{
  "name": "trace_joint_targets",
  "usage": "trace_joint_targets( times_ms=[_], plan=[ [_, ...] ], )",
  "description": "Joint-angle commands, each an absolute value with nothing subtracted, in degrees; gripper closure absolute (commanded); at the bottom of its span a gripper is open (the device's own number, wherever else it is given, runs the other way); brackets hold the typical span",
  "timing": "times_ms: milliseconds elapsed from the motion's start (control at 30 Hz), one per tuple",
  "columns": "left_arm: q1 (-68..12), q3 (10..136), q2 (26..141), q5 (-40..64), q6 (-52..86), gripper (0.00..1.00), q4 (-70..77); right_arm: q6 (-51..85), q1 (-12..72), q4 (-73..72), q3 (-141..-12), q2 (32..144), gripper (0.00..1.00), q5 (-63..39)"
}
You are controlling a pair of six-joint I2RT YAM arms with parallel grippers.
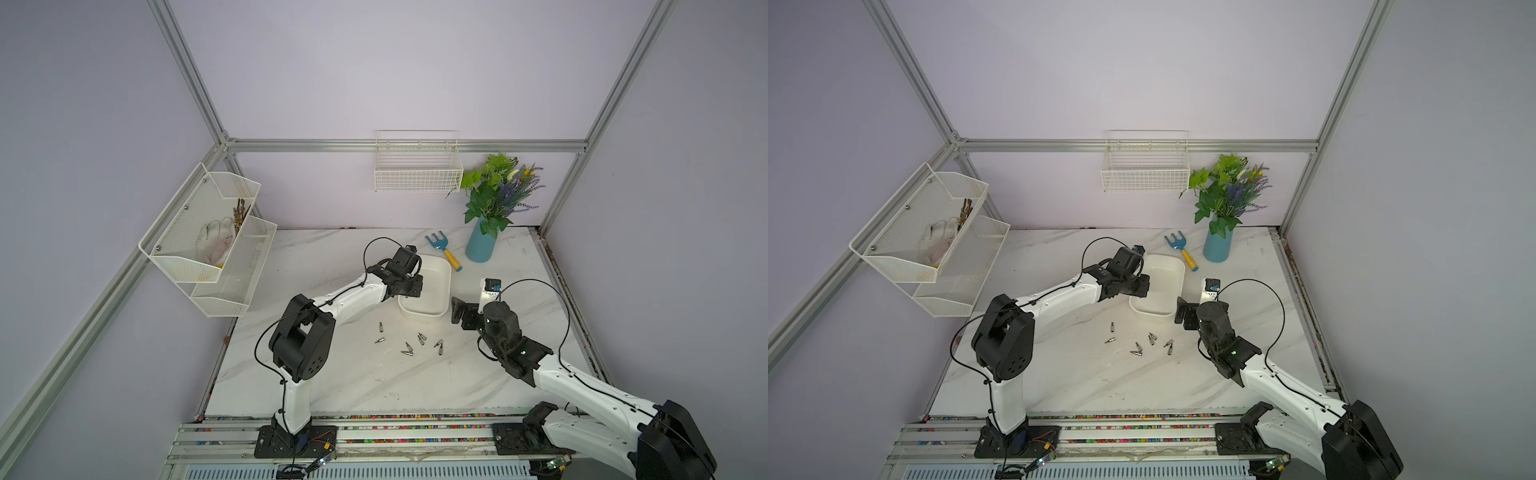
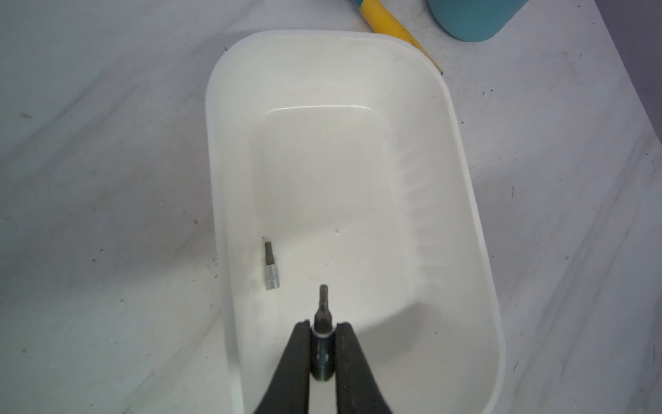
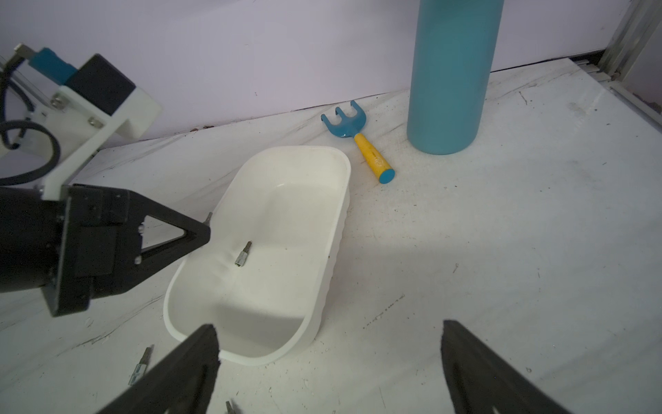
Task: Put the bit on the desktop into the storage box
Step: Place the screwdriver bit in the storage box.
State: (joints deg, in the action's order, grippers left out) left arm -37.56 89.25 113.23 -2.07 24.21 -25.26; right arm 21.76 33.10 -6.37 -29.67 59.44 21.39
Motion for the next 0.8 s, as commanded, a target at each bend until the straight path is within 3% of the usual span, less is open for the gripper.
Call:
trace_joint_targets(
  times_ms=[0,200,233,300,400,767],
  plan=[
    [-37.88,94.29,116.21,0.58,22.94,0.83,-22.82,21.53,32.87,-7.21,-28.74,58.25,0.0,22.28],
    [-37.93,96.48,119.61,0.79,23.03,0.81,-21.72,21.45,32.88,-7.29,-28.74,58.32,0.0,22.45],
    [-37.88,96.37,119.62,0.68,23.11,0.76,-21.53,21.45,32.92,-7.29,-28.74,58.28,0.0,22.5],
    [-37.88,95.94,119.08,0.37,23.23,0.53,-21.32,21.45,32.89,-7.29,-28.74,58.3,0.0,22.48],
    [-37.88,93.5,116.66,0.03,23.14,0.34,-19.93,21.36,32.89,-7.29,-28.74,58.26,0.0,22.41],
    [-37.96,75.31,97.57,-0.62,20.63,0.22,-17.51,20.24,32.88,-7.57,-28.67,58.28,0.0,21.0]
  ],
)
